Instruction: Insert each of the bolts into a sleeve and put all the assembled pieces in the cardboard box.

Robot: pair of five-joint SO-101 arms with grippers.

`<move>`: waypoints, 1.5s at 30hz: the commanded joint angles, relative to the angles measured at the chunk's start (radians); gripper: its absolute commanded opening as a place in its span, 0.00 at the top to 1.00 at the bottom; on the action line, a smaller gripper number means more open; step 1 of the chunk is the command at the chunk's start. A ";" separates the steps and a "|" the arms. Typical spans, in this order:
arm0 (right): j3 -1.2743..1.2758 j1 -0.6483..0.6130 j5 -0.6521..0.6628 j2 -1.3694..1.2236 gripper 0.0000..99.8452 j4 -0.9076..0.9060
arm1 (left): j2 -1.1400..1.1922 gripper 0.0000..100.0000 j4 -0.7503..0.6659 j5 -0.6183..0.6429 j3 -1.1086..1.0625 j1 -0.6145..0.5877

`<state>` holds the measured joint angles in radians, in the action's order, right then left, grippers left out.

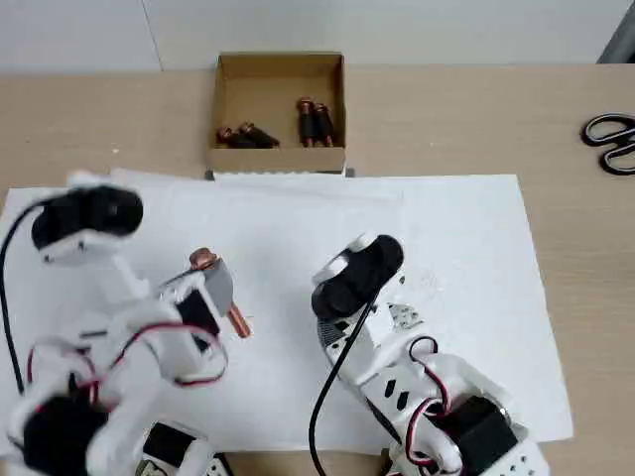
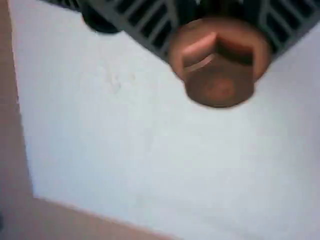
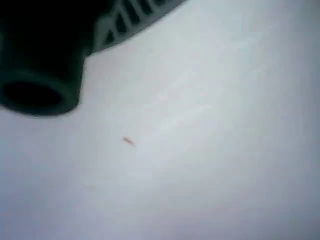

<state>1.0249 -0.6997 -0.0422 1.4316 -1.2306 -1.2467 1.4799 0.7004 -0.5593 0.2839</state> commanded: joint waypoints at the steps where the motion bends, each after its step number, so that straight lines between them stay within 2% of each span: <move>1: 0.020 -0.027 -0.008 0.007 1.00 0.036 | -0.204 1.00 -0.227 -0.043 -0.208 0.000; 6: 0.046 -0.054 -0.008 0.007 1.00 0.074 | -0.285 1.00 -0.367 -0.041 -0.387 0.003; 17: 0.175 -0.117 -0.005 0.007 1.00 0.263 | -0.290 1.00 -0.482 -0.008 -0.483 0.008; 28: 0.212 -0.117 -0.002 0.005 1.00 0.344 | -0.284 1.00 -0.500 -0.008 -0.503 0.086; 34: 0.207 -0.119 -0.002 0.007 1.00 0.343 | -0.284 1.00 -0.505 -0.008 -0.533 0.086; 42: 0.210 -0.119 -0.002 0.007 1.00 0.341 | -0.290 1.00 -0.608 -0.009 -0.533 0.078; 45: 0.210 -0.154 -0.002 0.007 1.00 0.341 | -0.290 1.00 -0.603 -0.009 -0.533 0.078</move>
<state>1.2413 -0.8270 -0.0422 1.4300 -0.9083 -1.5244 0.9060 0.6897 -1.1009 0.3636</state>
